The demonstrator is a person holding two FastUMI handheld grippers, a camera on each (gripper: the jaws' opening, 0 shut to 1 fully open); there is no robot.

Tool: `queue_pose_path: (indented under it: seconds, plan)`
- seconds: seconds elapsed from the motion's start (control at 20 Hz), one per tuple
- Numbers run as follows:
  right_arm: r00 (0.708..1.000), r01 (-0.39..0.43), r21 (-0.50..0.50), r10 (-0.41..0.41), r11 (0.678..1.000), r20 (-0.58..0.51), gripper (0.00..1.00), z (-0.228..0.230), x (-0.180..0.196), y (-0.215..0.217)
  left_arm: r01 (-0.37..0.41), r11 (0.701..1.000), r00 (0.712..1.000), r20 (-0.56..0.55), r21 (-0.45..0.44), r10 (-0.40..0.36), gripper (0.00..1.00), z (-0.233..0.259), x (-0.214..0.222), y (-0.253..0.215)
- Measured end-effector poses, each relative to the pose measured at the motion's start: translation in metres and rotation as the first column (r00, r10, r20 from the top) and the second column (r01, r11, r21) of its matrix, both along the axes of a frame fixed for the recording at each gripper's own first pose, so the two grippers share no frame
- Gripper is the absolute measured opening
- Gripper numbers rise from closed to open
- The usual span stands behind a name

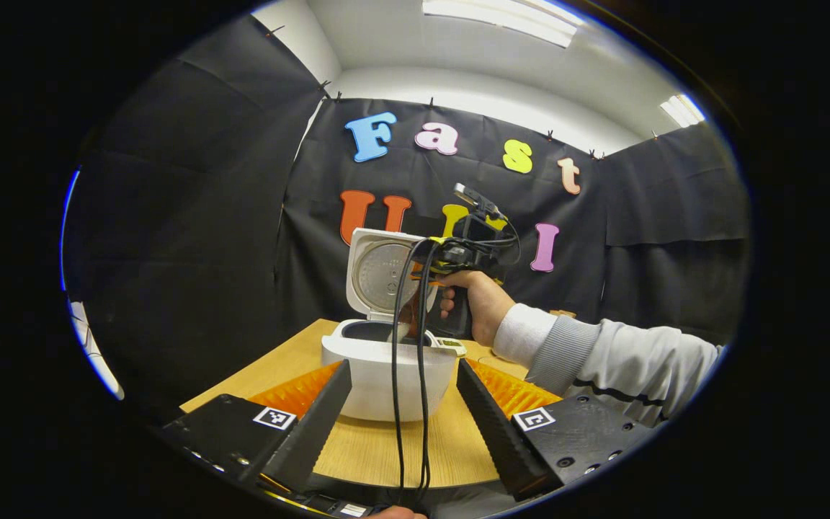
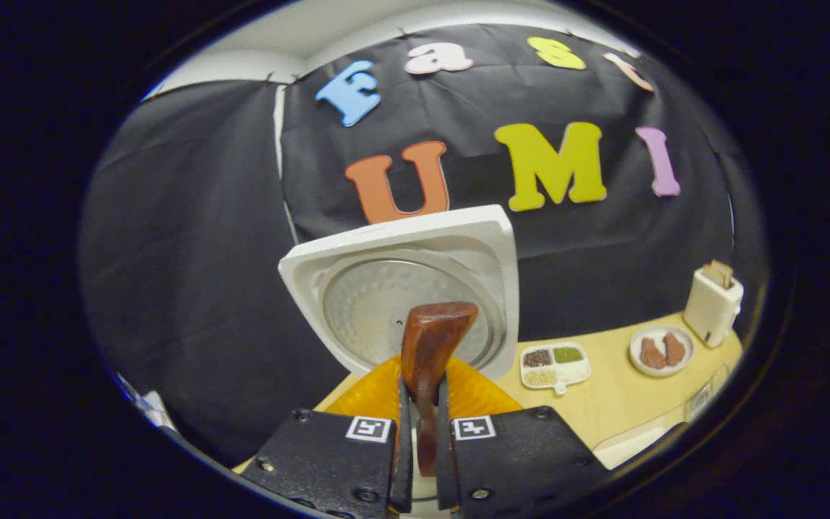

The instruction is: Close the left gripper, press the button to open the rice cooker; take a wooden spoon from the chopstick holder with the right hand, scoop a spoonful of rice and pour it into the rice cooker, then put the wooden spoon back into the chopstick holder.

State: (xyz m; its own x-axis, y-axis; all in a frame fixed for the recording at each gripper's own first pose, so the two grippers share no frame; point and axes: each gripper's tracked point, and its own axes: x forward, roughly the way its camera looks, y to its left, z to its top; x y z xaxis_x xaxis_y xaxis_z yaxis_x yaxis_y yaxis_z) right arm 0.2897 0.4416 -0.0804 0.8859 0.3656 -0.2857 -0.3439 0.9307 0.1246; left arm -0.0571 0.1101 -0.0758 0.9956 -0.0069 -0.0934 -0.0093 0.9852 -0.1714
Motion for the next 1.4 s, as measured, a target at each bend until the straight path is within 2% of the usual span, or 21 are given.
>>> queue_pose_path:
  seconds: [0.05,0.15,0.2,0.3,0.6,0.8,0.85,0.9,1.05,1.1,1.4]
  plan:
    - [0.998,-0.023,-0.094,0.028,0.995,0.054,0.18,0.002,0.0,0.005,-0.003,1.0,1.0,-0.004,0.004,0.003,0.94,0.0,0.0,0.001]
    - [0.986,-0.048,-0.256,0.086,0.966,0.14,0.18,0.007,-0.007,0.02,-0.005,1.0,1.0,-0.002,0.014,0.006,0.94,0.0,-0.003,0.002]
    - [0.981,-0.05,-0.306,0.105,0.951,0.166,0.18,0.005,-0.013,0.025,-0.013,1.0,1.0,-0.006,0.015,0.013,0.94,0.0,-0.003,0.004]
    - [0.975,-0.062,-0.347,0.131,0.936,0.181,0.19,0.002,-0.022,0.029,-0.024,1.0,1.0,-0.001,0.018,0.024,0.94,0.001,-0.005,0.006]
    - [0.972,-0.026,-0.373,0.11,0.927,0.206,0.19,0.015,-0.026,0.017,-0.024,0.999,1.0,0.012,0.026,0.024,0.94,0.007,-0.008,0.003]
    - [0.974,-0.008,-0.345,0.085,0.939,0.211,0.19,0.028,-0.025,-0.007,-0.007,1.0,1.0,0.007,0.026,0.007,0.94,0.006,-0.006,-0.007]
    - [0.975,-0.001,-0.337,0.076,0.941,0.211,0.14,0.032,-0.025,-0.014,-0.01,0.999,1.0,0.007,0.033,0.01,0.94,0.006,-0.005,-0.008]
    - [0.976,0.006,-0.33,0.067,0.944,0.209,0.19,0.035,-0.025,-0.023,-0.009,0.999,1.0,0.007,0.042,0.009,0.94,0.007,-0.003,-0.012]
    - [0.979,0.019,-0.308,0.044,0.951,0.197,0.2,0.041,-0.026,-0.052,0.003,0.999,1.0,0.003,0.045,-0.003,0.94,0.005,0.005,-0.025]
    - [0.98,0.028,-0.297,0.032,0.955,0.195,0.23,0.043,-0.026,-0.063,0.005,0.999,1.0,-0.004,0.036,-0.005,0.94,0.003,0.008,-0.027]
    - [0.985,0.058,-0.257,-0.013,0.965,0.173,0.17,0.046,-0.029,-0.138,0.033,0.997,0.999,-0.005,0.072,-0.033,0.94,0.004,0.018,-0.056]
